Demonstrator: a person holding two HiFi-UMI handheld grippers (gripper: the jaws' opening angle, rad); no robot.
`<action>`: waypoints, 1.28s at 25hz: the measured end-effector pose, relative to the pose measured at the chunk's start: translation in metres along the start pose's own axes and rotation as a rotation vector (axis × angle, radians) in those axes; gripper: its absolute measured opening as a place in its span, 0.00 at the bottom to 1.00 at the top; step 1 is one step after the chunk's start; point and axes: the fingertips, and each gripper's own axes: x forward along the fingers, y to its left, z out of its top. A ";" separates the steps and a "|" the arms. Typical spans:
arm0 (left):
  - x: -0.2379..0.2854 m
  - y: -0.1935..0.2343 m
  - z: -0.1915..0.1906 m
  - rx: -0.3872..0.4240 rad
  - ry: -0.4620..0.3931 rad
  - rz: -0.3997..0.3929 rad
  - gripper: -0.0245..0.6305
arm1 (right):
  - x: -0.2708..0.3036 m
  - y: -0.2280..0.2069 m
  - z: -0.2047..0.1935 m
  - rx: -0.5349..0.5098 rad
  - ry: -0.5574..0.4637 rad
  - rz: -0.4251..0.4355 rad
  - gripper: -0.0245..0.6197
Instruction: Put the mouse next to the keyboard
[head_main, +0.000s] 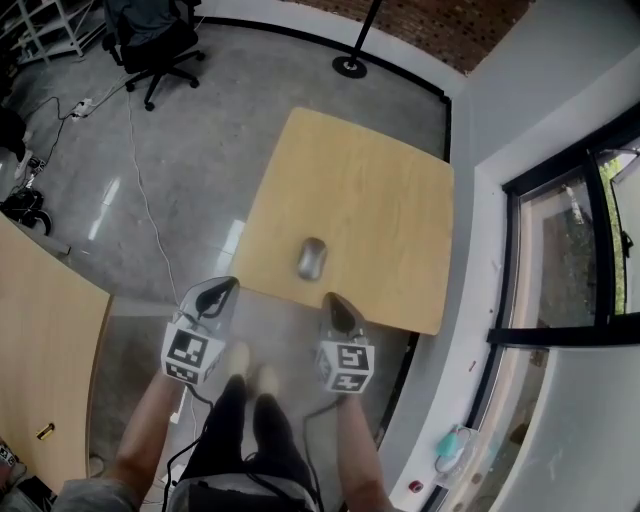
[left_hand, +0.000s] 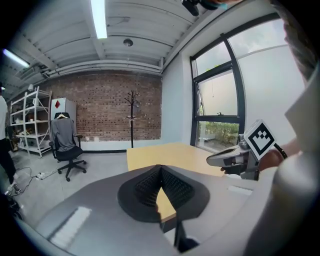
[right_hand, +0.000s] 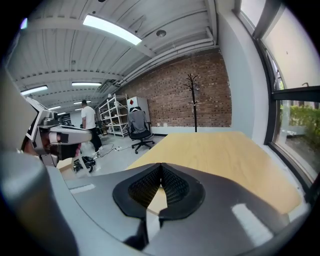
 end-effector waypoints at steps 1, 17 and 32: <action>0.004 0.001 -0.006 -0.003 0.008 -0.009 0.04 | 0.005 -0.001 -0.004 0.008 0.004 -0.006 0.06; 0.044 0.019 -0.058 -0.031 0.077 -0.055 0.04 | 0.094 -0.016 -0.051 0.061 0.134 -0.046 0.35; 0.042 0.032 -0.060 -0.043 0.091 -0.033 0.04 | 0.139 -0.021 -0.063 0.040 0.215 -0.118 0.63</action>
